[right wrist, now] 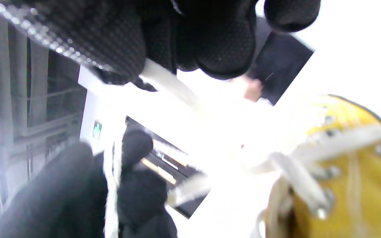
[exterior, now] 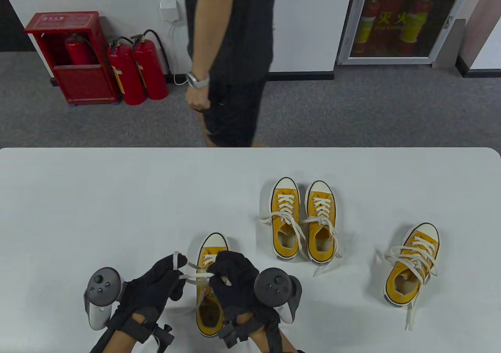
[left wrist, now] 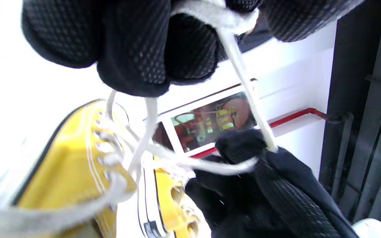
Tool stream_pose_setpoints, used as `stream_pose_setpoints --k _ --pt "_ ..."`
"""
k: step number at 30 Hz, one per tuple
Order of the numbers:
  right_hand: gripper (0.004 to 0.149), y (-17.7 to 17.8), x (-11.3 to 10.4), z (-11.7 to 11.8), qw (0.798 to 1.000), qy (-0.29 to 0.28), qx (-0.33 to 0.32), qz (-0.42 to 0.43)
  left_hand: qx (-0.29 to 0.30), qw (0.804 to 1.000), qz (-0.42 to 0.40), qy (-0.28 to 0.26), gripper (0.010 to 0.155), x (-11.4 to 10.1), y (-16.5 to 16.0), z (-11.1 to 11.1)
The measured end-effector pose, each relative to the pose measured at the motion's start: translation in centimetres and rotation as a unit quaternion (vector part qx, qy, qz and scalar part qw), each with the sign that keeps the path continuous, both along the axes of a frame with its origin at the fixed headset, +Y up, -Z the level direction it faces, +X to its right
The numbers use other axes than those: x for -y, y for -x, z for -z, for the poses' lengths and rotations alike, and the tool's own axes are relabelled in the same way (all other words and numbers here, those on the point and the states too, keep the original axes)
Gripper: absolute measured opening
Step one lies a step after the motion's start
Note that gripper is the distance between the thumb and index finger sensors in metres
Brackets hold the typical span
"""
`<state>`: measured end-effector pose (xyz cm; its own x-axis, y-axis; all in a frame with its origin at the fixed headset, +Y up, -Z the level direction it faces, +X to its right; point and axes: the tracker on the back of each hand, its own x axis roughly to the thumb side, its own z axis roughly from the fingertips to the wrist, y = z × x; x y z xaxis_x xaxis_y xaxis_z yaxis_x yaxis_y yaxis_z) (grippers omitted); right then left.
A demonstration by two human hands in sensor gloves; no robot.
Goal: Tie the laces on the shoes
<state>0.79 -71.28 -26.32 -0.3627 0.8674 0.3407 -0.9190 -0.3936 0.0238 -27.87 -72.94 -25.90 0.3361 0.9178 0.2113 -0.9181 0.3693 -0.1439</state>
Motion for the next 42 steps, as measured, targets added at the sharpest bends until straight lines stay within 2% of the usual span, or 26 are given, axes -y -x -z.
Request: stream_pose_setpoints --k 6,9,11,15,19,23,31,42 --pt "0.04 -2.4 -1.4 0.4 0.998 -0.018 0.063 -0.001 -0.055 0.997 0.045 -0.026 0.057 -0.7 1.8 0.1" --pt "0.04 -3.3 -2.3 0.4 0.996 -0.023 0.086 -0.017 -0.062 0.993 0.092 -0.04 0.057 -1.1 2.4 0.1" --pt "0.04 -4.1 -2.6 0.3 0.993 -0.032 0.105 -0.033 -0.067 0.992 0.094 -0.042 0.058 -1.1 2.5 0.1" --pt "0.04 -6.4 -2.4 -0.1 0.988 -0.035 0.141 -0.053 -0.076 0.987 0.131 -0.055 0.058 -1.5 2.7 -0.1" --pt "0.04 -9.1 -1.8 -0.5 0.979 -0.039 0.185 -0.074 -0.094 0.973 0.199 -0.07 0.059 -1.9 2.9 -0.2" --pt "0.04 -10.9 -1.1 -0.6 0.971 -0.031 0.221 -0.09 -0.107 0.968 0.219 -0.067 0.054 -1.9 3.4 -0.1" --pt "0.039 -13.3 -1.2 -0.9 0.943 -0.017 0.306 -0.129 -0.158 0.957 0.244 -0.025 0.042 -1.4 5.8 0.2" --pt "0.039 -18.5 0.9 -0.2 0.878 0.095 0.427 -0.195 -0.234 0.945 0.226 0.047 0.034 -0.4 8.6 0.1"
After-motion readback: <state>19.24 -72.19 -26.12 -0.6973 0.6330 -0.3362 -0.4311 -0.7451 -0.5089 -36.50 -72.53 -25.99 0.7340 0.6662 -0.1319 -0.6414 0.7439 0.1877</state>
